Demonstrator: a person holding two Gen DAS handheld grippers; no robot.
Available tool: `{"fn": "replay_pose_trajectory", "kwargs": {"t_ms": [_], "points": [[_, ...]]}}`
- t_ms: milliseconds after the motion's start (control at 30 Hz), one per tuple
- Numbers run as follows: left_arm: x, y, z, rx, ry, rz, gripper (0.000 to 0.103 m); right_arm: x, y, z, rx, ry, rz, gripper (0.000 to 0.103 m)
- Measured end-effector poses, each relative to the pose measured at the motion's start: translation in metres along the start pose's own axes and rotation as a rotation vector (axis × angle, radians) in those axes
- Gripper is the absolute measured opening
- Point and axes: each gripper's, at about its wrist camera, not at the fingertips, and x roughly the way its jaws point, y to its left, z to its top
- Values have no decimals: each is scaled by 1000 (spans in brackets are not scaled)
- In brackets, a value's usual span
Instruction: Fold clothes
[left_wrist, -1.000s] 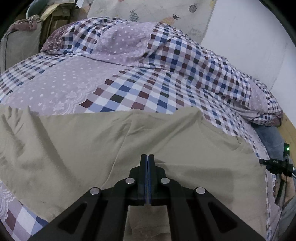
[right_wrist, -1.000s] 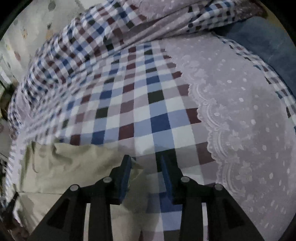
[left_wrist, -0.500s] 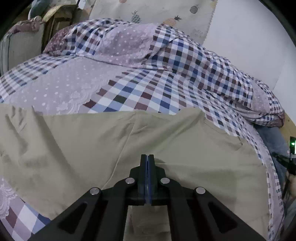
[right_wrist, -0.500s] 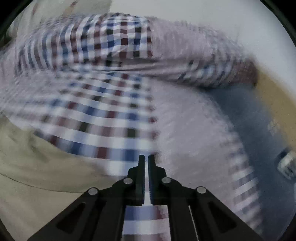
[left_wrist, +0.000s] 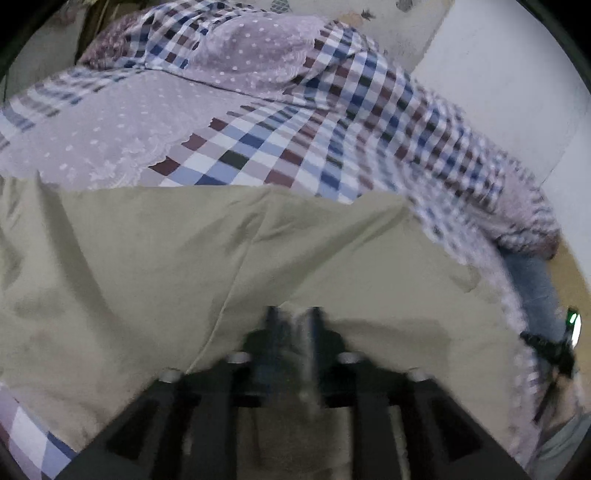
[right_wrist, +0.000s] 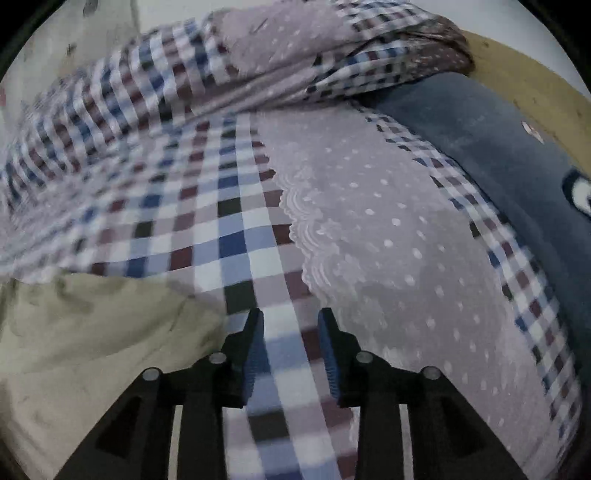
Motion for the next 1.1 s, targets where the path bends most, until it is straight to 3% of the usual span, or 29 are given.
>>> {"fn": "replay_pose_trajectory", "kwargs": {"t_ms": [33, 200, 267, 333, 400, 500, 567, 633, 700, 800, 833, 900, 933, 967, 1033, 1100], "points": [[-5, 1, 2, -12, -14, -16, 82, -9, -2, -5, -7, 1, 27, 35], [-32, 15, 17, -99, -16, -97, 82, -57, -6, -71, -27, 82, 228, 39], [-40, 20, 20, -114, -11, -99, 82, -61, -16, -104, 12, 165, 337, 40], [-42, 18, 18, -97, 26, -76, 82, -69, -16, -129, -4, 187, 365, 40], [-42, 14, 13, -70, 67, -46, 77, -80, -12, -154, -54, 167, 366, 40], [-40, 4, -7, -36, 153, -5, 52, -94, -7, -175, -111, 86, 376, 40], [-36, 0, -24, -44, 228, -1, 51, -104, 2, -186, -162, 30, 389, 40], [-33, -8, -37, -20, 252, 3, 50, -109, 15, -190, -227, 2, 380, 40], [-29, -14, -40, -5, 241, 19, 51, -108, 29, -191, -302, -6, 354, 40], [-24, -12, -37, -28, 216, 16, 50, -101, 24, -191, -289, 5, 326, 39], [-24, -13, -36, -24, 200, 28, 44, -99, 22, -190, -283, 9, 317, 38], [-26, -14, -35, -10, 170, 47, 12, -94, 18, -190, -272, 16, 299, 33], [-29, -16, -36, 0, 148, 59, 11, -92, 16, -190, -266, 20, 290, 24], [-31, -19, -37, 11, 123, 73, 9, -89, 14, -190, -260, 24, 281, 6], [-35, -22, -38, 47, 82, 103, 9, -84, 9, -190, -249, 32, 263, 7], [-27, -26, -43, 82, 110, 140, 10, -79, 5, -190, -237, 40, 245, 7]]}}
